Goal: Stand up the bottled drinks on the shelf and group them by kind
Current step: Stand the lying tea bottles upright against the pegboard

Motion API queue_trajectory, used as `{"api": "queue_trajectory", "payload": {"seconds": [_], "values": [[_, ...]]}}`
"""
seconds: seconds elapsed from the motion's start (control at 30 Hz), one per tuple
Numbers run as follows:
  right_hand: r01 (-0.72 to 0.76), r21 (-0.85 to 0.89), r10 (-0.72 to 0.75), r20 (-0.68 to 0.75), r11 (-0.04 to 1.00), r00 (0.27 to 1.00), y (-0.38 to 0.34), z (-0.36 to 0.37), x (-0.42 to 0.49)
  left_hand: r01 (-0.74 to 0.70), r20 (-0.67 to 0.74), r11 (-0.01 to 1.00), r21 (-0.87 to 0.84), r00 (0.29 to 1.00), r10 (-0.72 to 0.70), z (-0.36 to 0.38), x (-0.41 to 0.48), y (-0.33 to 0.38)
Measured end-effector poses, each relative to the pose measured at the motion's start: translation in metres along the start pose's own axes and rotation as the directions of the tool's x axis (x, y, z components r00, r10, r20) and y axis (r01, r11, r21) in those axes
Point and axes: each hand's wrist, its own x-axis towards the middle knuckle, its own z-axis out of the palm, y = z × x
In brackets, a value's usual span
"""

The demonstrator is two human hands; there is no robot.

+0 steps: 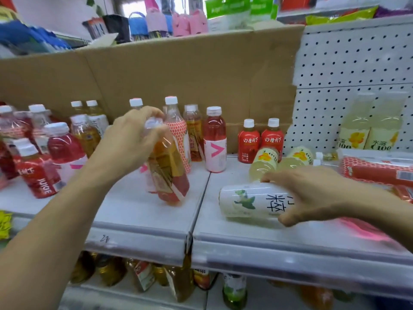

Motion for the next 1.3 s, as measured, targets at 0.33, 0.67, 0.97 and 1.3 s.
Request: {"api": "queue_trajectory", "payload": {"seconds": [0.33, 0.67, 0.97, 1.3], "values": [[0.127, -0.509, -0.117, 0.052, 0.851, 0.992, -0.066, -0.07, 0.054, -0.039, -0.006, 0.999, -0.006, 0.999, 0.039, 0.012, 0.013, -0.043], [0.078, -0.106, -0.069, 0.089, 0.991, 0.994, -0.086, -0.137, 0.121, -0.111, -0.117, 0.954, -0.278, 0.99, 0.082, 0.026, -0.004, -0.058], [0.109, 0.475, 0.024, -0.266, 0.873, 0.964, -0.073, -0.103, 0.136, -0.225, -0.102, 0.937, -0.267, 0.973, 0.205, 0.03, -0.004, -0.073], [0.176, 0.559, 0.082, -0.404, 0.81, 0.911, -0.077, -0.073, 0.132, -0.12, -0.233, 0.963, -0.24, 0.97, 0.063, 0.035, -0.023, -0.063]]}}
